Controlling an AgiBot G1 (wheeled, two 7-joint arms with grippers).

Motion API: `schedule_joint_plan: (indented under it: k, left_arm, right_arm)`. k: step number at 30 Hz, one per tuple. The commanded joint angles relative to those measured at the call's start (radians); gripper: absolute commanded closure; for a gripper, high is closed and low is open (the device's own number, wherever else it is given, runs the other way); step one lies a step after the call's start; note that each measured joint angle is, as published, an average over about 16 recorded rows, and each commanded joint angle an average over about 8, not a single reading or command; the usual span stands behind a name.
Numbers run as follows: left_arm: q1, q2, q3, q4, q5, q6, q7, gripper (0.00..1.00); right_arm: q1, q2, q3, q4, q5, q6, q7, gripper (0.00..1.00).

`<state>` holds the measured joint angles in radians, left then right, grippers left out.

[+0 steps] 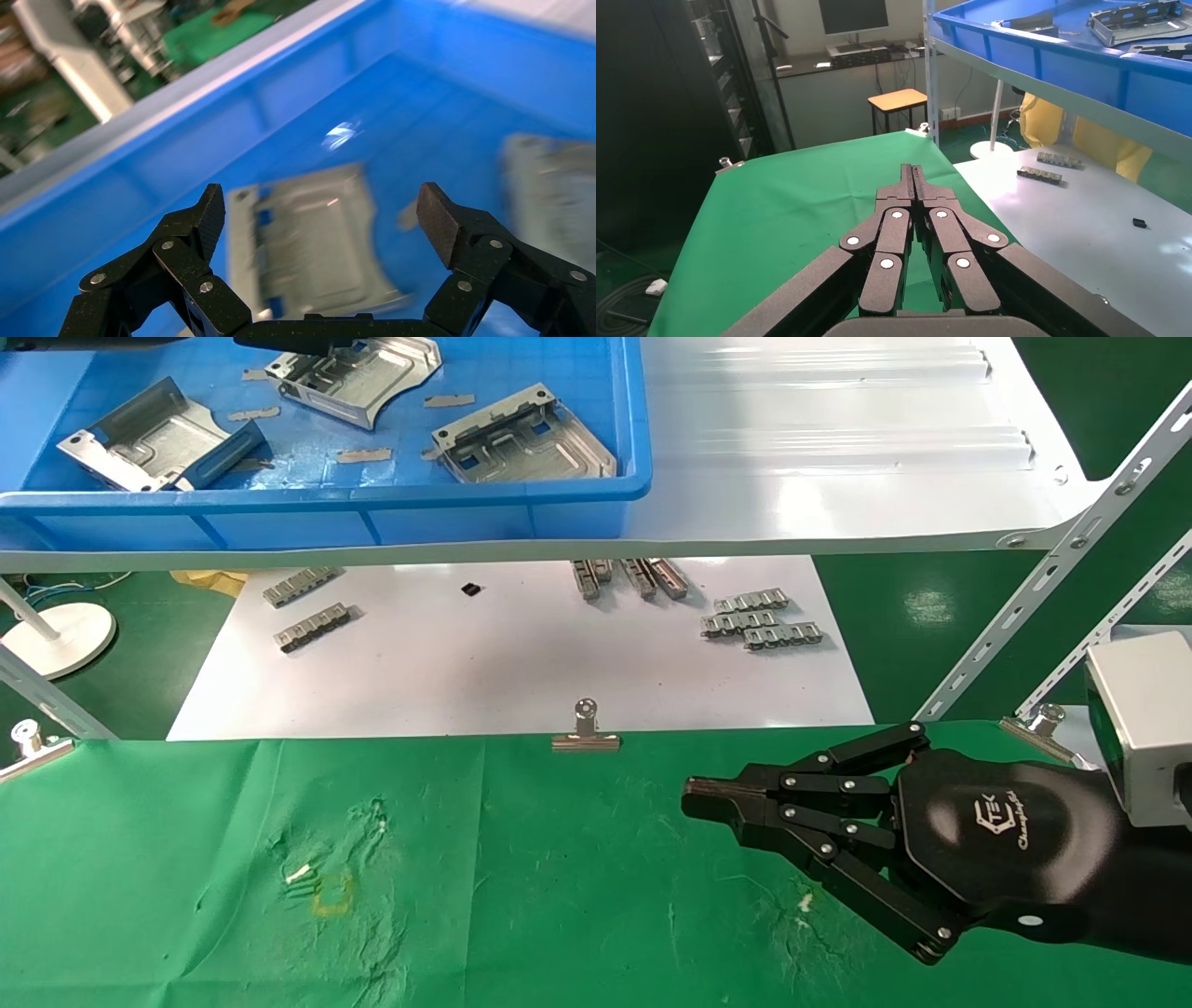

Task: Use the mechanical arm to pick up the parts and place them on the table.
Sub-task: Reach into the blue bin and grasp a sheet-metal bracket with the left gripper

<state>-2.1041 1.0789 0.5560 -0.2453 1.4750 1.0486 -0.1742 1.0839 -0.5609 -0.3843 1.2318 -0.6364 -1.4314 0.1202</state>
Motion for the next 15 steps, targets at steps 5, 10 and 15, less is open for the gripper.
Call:
schedule_joint_plan:
  k: [5,10,15]
  left_arm:
    - [-0.042,0.056,0.027,0.133,0.049,-0.08,0.003,0.98]
    - [-0.053,0.071,0.032,0.183,0.057,-0.085,0.002,1.0]
    - [-0.052,0.072,0.026,0.212,0.049,-0.101,-0.001,1.0]
  right_arm:
    - [0.0,0.0,0.0,0.0,0.0,0.0,0.0,1.0]
    - [0.0,0.0,0.0,0.0,0.0,0.0,0.0,1.0]
    - [0.0,0.0,0.0,0.0,0.0,0.0,0.0,1.0]
